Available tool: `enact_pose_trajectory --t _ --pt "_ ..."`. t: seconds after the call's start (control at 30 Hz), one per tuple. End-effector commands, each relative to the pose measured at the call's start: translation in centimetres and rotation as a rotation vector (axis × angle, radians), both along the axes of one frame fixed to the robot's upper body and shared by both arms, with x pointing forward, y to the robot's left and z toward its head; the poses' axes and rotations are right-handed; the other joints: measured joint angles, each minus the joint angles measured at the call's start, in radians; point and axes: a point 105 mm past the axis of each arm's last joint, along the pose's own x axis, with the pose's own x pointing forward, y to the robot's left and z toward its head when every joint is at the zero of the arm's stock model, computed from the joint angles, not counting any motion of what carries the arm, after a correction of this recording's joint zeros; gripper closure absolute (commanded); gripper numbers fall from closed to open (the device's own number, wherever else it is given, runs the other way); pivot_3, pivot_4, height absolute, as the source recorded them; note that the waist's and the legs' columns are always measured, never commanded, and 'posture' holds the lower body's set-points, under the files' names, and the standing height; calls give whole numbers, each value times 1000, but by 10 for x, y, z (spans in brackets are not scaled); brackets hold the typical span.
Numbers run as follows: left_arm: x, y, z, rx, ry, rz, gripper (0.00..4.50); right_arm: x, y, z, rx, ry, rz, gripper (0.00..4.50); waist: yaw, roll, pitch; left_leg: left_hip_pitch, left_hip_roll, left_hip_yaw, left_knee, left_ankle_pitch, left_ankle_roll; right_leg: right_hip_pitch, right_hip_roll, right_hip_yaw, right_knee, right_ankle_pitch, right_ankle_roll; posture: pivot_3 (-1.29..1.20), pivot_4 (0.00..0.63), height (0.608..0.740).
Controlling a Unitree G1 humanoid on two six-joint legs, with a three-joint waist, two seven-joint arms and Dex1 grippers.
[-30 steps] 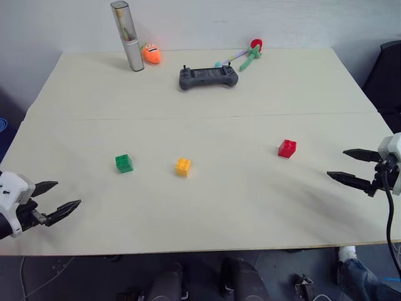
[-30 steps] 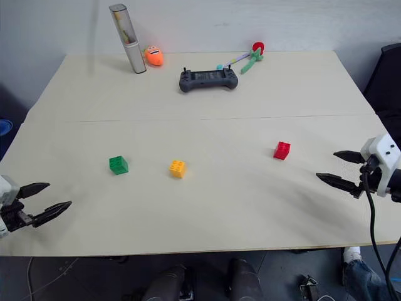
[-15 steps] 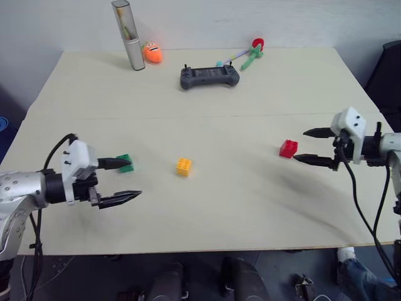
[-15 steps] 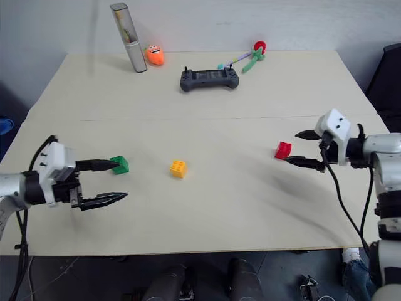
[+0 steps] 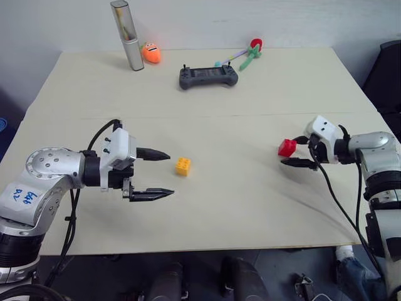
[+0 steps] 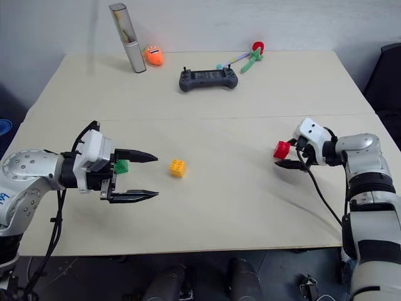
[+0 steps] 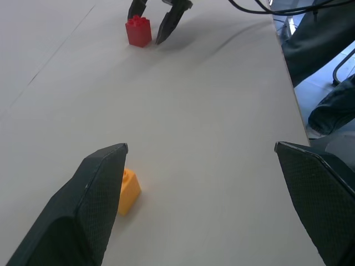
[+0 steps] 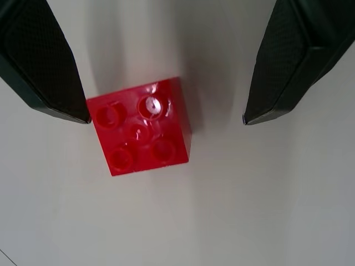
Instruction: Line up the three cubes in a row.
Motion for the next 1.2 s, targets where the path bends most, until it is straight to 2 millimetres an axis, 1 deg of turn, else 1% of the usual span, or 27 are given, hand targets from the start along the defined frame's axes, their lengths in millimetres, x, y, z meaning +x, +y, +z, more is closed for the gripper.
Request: enact_pose_trajectory --t 0.03,0.2,0.23,0.27,0.33,0.43,0.5,0.57,0.63,0.7,0.8,0.9,1.0,1.13,1.2 --pt "-4 -4 7 0 -29 -32 0 3 0 12 11 -43 12 1198 1 0 0 0 0 0 0 0 0 0 0 0 0 0 0 0 150 740" --pt "-4 -5 9 3 -38 -45 0 -1 3 12 18 -39 59 2875 3 0 0 -1 0 -2 2 0 0 1 0 -2 0 0 0 0 150 740" --pt "-4 -6 9 3 -38 -48 0 -2 3 13 27 -40 68 3006 2 0 0 -1 0 -3 3 0 0 2 0 -2 0 0 0 0 150 740" --pt "-5 -6 9 1 -33 -55 0 -6 6 15 40 -37 102 3000 2 0 0 -1 0 -3 3 0 0 2 0 -2 0 0 0 0 150 740" --pt "-8 -8 7 -2 -19 -73 0 -20 15 19 81 -14 224 3000 3 0 0 -1 0 -3 3 0 0 2 0 -2 0 0 0 0 150 740" --pt "-15 -10 0 21 14 -122 0 -59 37 22 95 35 455 3000 10 0 0 -1 0 -6 4 0 0 4 0 -4 -1 0 0 0 150 740" --pt "-22 -12 -7 46 39 -165 0 -93 56 17 66 66 569 3000 17 0 0 -2 0 -8 4 0 0 4 0 -4 -1 0 0 0 150 740" --pt "-27 -14 -12 64 49 -200 0 -122 72 9 33 91 629 3000 21 0 0 -3 0 -9 5 -1 0 4 0 -5 -2 0 0 0 150 740" --pt "-31 -18 -16 71 58 -228 0 -147 84 0 17 115 653 3000 27 0 0 -2 0 -8 6 -1 0 5 0 -5 -1 0 1 0 150 740" --pt "-34 -22 -20 78 61 -249 0 -164 90 -9 -1 135 647 3000 32 0 0 -1 0 -8 6 -1 -1 6 -1 -3 -2 1 1 0 150 740" --pt "-37 -25 -23 82 67 -273 0 -176 92 -22 -38 139 607 3000 33 0 0 2 0 -7 6 -2 -1 8 -1 -3 -4 0 1 0 150 740" --pt "-40 -27 -24 82 75 -285 0 -183 92 -34 -82 130 613 3000 34 0 0 2 0 -7 5 -2 -2 7 -1 -2 -4 0 1 0 150 740" --pt "-40 -26 -25 87 80 -288 0 -182 94 -39 -102 115 616 3000 33 0 0 2 0 -7 5 -2 -2 7 -1 -2 -4 0 1 0 150 740" --pt "-41 -25 -29 93 82 -288 0 -177 97 -42 -145 76 650 3000 31 0 0 3 0 -7 5 -2 -1 7 0 -2 -4 0 1 0 150 740" --pt "-41 -24 -32 94 80 -286 0 -173 98 -43 -136 74 648 3000 32 0 0 2 0 -7 5 -2 -1 7 0 -2 -4 0 1 0 150 740"
